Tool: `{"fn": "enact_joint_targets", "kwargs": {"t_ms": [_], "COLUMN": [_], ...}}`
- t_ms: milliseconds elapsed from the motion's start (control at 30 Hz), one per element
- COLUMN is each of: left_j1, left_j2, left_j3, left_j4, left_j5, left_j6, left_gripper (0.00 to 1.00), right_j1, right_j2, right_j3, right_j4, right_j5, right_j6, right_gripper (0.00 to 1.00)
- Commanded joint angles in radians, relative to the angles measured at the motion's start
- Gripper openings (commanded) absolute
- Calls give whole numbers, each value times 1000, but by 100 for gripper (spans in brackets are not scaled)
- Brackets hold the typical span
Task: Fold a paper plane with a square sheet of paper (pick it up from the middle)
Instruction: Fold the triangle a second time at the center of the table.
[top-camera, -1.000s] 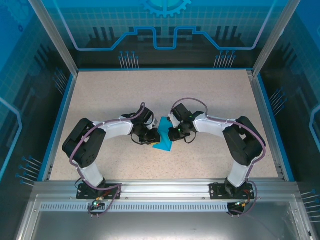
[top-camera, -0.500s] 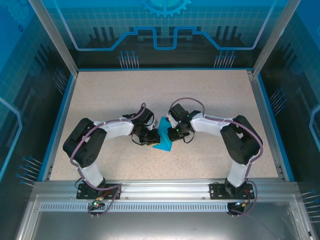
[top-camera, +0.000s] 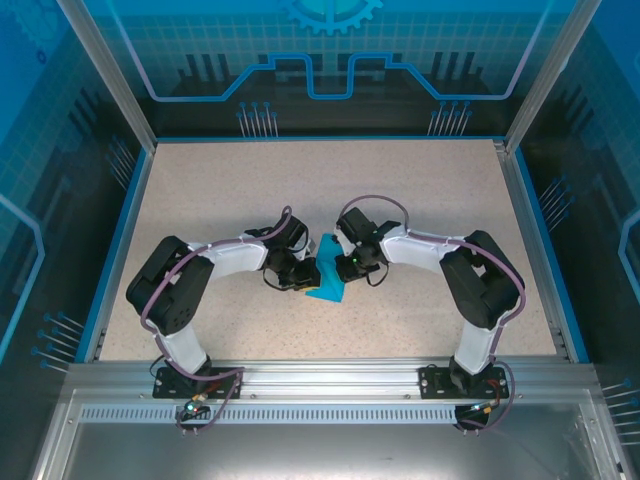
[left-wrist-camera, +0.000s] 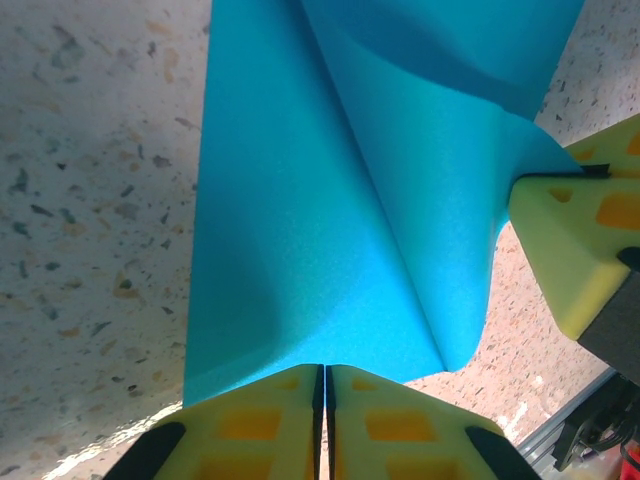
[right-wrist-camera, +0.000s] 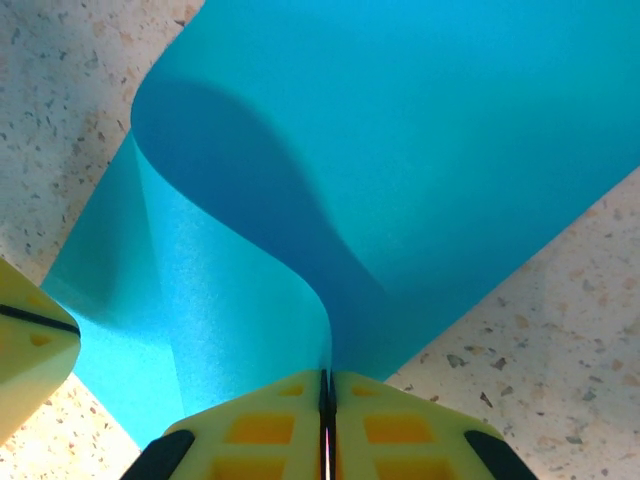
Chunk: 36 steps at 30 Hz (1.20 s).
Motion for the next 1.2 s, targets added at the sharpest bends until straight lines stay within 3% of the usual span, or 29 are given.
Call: {"fn": "enact_joint_targets", "kwargs": {"t_ms": [0,733,1167], "left_j1": [-10,-11,-13], "left_j2": [14,17,9], "left_j3": [-12,-7,-1], "left_j4": [-20,-23,-26], "left_j5": [-12,-13,-22], "left_j6": [15,21,24], "left_gripper": [13,12,12], "right_j1": [18,27,29], "right_j2": [24,22,44], "right_j3": [25,12,21], "right_j4": [-19,-23,-44], "right_j5": [1,-8,58], "right_j6": [-13,1,6], "right_gripper": [10,12,11]}}
